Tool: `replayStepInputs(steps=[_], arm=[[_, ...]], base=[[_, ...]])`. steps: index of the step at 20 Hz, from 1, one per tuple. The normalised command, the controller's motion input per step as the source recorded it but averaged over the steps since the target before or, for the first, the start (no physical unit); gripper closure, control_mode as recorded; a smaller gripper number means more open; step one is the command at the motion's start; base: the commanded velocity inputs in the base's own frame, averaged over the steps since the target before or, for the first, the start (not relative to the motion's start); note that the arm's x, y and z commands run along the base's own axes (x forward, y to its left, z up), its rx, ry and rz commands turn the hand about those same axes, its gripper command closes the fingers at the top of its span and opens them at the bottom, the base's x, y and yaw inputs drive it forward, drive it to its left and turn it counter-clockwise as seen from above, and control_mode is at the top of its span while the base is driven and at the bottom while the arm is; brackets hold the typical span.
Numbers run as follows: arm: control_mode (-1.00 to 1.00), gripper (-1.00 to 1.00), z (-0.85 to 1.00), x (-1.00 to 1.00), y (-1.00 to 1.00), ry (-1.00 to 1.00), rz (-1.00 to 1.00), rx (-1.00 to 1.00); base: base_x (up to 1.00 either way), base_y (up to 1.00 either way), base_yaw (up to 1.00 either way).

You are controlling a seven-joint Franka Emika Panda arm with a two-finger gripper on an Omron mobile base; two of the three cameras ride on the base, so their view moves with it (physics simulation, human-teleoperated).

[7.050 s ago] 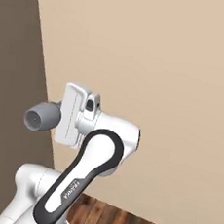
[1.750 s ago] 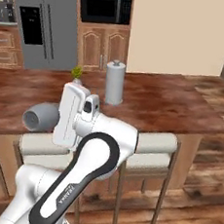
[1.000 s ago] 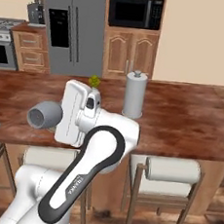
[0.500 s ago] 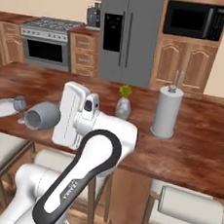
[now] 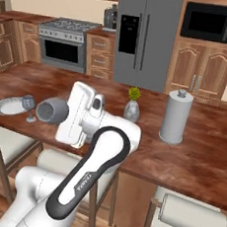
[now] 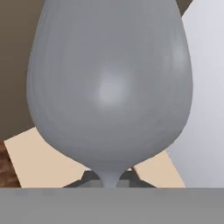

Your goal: Retrieve the wine glasses from the counter and place one next to each plate.

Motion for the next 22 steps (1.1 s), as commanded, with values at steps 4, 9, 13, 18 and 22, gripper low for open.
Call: replayStepInputs(steps=[4,9,13,18,22], arm=[[-1.0,1.0,-0.02,0.57,0.0,0.55,0.01,0.04],[-1.0,1.0,-0.11,0.48,0.0,0.55,0.0,0.0],[-1.0,1.0,-0.41,0.25,0.0,0.49,0.0,0.0],[-1.0,1.0,-0.54,0.02,-0.01,0.38,0.0,-0.05],[-1.0,1.0,-0.55,0.0,0.0,0.25,0.0,-0.09]], base=[[0.0,0.0,0.0],[0.0,0.0,0.0],[0.0,0.0,0.0],[0.0,0.0,0.0],[0.0,0.0,0.0]])
